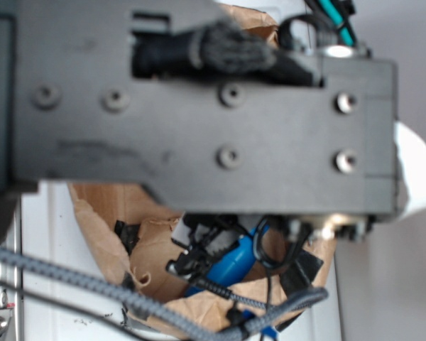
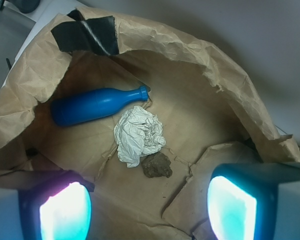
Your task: Grab the white paper.
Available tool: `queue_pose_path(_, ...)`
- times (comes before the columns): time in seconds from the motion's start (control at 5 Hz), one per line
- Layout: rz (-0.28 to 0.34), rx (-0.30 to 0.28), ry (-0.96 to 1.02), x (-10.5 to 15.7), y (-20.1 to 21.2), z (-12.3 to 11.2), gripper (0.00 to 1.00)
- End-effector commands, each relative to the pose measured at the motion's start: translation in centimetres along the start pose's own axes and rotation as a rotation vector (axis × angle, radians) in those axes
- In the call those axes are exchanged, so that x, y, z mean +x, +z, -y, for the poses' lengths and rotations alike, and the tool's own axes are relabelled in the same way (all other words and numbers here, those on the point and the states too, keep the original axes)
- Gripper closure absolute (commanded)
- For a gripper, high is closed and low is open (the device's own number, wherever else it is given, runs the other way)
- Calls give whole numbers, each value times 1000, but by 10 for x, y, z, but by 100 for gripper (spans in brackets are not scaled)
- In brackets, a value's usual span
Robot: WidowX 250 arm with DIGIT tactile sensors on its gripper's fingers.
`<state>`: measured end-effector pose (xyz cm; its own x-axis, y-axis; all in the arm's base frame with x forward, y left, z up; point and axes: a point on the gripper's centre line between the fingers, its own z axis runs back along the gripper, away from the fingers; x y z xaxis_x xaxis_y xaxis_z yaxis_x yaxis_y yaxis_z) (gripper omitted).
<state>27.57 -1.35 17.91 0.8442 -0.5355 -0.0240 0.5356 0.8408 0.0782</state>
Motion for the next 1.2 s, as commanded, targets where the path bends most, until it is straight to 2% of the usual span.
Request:
queue_pose_path(0.0, 29, 75, -76, 2, -35, 11, 0)
queue_pose_path(0.2, 29, 23, -135, -3, -67, 8, 0)
queue_pose_path(0.4, 81, -48, -172, 9, -91, 9, 0)
queue_pose_path(0.6, 104, -39, -173, 30, -112, 17, 0)
queue_pose_path(0.8, 21, -28, -174, 42, -147, 26, 0)
queue_pose_path(1.0, 22, 0, -182, 39, -147, 40, 100)
